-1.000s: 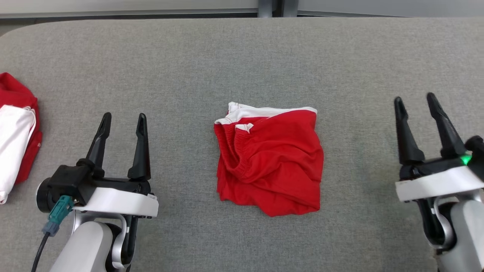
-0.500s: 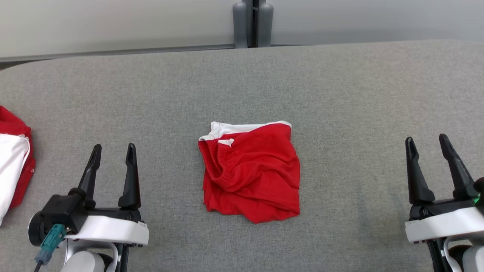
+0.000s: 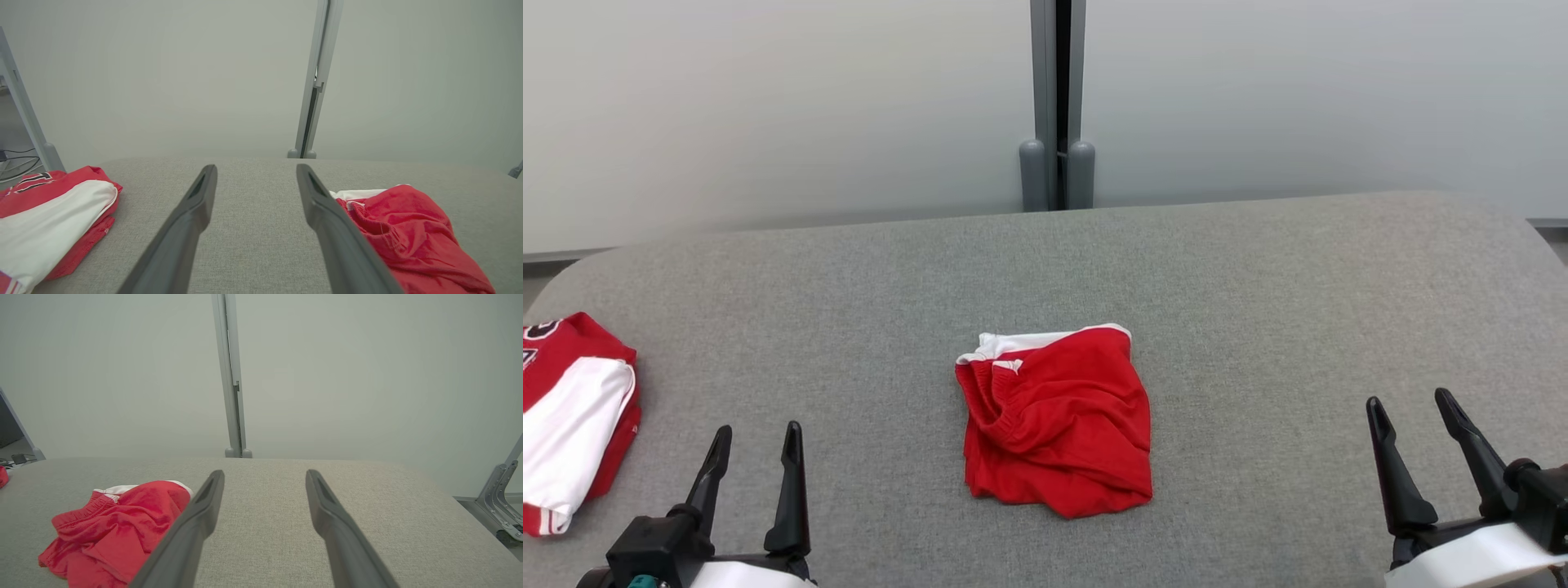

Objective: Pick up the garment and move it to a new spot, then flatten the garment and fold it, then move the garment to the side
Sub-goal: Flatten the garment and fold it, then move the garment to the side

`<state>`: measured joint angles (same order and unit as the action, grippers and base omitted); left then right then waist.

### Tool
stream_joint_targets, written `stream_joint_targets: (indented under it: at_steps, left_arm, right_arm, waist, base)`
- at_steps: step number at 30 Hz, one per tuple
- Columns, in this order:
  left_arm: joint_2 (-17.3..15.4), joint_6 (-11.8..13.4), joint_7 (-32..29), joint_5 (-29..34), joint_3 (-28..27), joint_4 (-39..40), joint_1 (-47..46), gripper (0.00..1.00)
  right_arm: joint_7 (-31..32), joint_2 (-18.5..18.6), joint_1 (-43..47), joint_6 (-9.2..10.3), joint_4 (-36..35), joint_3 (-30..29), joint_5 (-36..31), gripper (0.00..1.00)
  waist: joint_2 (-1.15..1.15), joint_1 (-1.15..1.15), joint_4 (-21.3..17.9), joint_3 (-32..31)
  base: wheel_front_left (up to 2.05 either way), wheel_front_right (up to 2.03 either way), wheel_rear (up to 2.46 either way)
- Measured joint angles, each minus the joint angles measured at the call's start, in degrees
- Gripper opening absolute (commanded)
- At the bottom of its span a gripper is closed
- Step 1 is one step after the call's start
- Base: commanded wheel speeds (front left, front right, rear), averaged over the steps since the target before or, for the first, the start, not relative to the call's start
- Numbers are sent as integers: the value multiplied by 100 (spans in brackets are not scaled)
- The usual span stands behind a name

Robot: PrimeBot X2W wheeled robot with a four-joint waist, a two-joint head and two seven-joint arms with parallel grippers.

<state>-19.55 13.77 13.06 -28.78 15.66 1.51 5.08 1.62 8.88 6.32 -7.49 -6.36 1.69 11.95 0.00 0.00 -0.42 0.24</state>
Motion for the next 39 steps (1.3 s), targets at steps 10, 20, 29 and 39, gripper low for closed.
stream_joint_targets:
  at_steps: [10,20,29,39]
  left_arm:
    - [-163,248,-200,55,-51,292,176,100]
    - [-185,344,-303,62,-15,398,253,100]
    - [-190,348,-355,63,52,417,250,100]
    - [-102,204,-336,224,319,502,-360,100]
  right_arm:
    - [177,-51,193,0,-143,55,8,100]
    - [194,-66,191,0,-167,30,21,100]
    - [213,-59,192,0,-153,-52,40,100]
    - [263,-4,10,0,349,-83,120,100]
  waist:
    - [0,0,4,-251]
    - [0,0,29,-277]
    - [0,0,143,-279]
    - [0,0,647,-68]
  base:
    - [0,0,0]
    - [0,0,0]
    - [0,0,0]
    - [0,0,0]
